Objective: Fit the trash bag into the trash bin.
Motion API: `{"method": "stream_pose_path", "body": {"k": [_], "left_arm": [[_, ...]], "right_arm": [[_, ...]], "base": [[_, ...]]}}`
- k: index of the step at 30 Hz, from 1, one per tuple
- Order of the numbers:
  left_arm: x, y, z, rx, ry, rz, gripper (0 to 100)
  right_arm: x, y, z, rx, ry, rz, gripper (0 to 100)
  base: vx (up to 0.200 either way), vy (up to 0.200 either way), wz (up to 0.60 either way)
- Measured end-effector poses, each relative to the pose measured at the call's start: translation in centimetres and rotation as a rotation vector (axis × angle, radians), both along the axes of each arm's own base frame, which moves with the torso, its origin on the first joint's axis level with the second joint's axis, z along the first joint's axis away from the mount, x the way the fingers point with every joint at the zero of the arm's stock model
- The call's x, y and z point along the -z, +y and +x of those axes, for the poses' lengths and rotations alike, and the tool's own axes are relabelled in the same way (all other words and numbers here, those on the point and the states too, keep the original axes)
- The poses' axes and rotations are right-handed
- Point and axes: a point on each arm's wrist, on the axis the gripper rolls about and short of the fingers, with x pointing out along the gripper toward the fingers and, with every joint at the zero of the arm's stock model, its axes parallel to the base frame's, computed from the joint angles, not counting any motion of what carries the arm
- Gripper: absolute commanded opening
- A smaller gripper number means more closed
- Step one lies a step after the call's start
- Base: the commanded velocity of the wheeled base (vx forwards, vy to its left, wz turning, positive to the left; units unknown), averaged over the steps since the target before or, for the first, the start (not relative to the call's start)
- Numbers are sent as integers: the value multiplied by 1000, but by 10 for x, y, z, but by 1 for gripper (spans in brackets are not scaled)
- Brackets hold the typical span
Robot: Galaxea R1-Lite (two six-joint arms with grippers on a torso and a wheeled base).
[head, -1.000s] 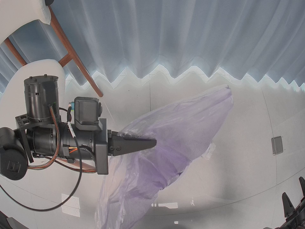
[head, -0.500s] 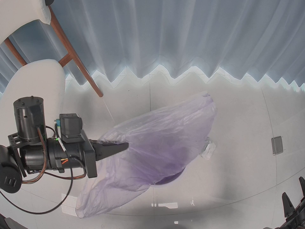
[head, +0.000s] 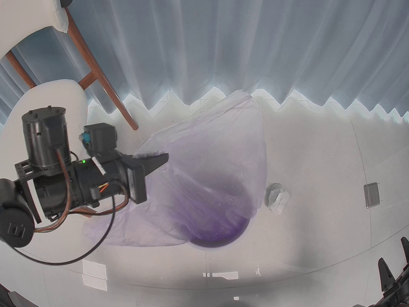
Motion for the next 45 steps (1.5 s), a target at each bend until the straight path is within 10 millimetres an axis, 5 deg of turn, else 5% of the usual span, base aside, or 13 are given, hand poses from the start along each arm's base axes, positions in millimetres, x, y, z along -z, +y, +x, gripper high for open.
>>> {"method": "stream_pose_path", "body": {"k": [12, 25, 45], "left_arm": [[17, -67, 16, 7, 36, 45, 0], [65, -39, 0, 19, 116, 136, 0], [98, -90, -19, 144, 156, 219, 0]], "right_arm": [[0, 0, 0, -1, 1, -2, 100], [0, 0, 0, -1, 2, -7, 100], [0, 0, 0, -9, 3, -28, 100]], "base": [[0, 0, 0], [0, 0, 0], [0, 0, 0]]}}
